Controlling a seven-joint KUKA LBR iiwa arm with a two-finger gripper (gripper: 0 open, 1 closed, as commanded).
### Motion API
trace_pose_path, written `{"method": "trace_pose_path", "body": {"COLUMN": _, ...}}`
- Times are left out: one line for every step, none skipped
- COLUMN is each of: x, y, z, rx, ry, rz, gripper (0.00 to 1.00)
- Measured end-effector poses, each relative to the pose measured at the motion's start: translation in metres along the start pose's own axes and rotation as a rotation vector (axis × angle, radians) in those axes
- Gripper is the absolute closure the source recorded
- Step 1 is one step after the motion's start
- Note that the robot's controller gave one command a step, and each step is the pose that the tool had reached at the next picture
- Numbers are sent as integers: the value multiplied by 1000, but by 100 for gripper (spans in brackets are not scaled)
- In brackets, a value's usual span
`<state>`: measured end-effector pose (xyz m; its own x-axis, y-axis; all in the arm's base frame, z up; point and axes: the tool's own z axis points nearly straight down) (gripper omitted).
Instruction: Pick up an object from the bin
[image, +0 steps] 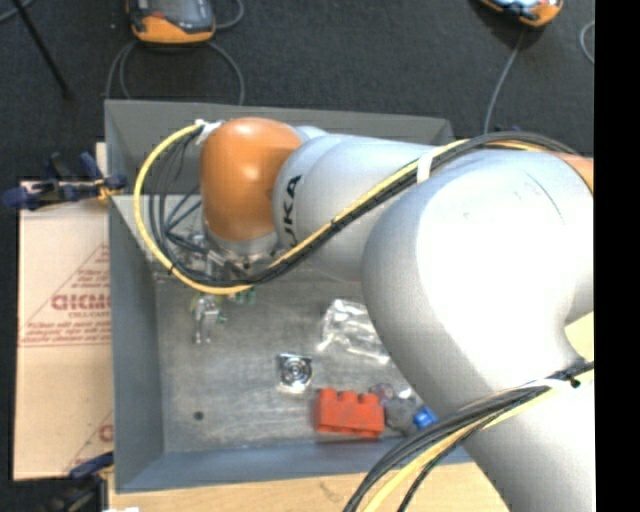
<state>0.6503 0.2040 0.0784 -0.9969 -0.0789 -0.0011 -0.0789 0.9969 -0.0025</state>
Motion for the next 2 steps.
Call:
{"method": "trace_pose_path", "body": {"x": 0, "y": 1, "z": -3, "rx": -3, "ry": -2, "rz": 2, "gripper": 100}}
{"method": "trace_pose_path", "body": {"x": 22, "y": 18, "z": -154, "rx": -7, "ry": -11, "rz": -5, "gripper": 100}}
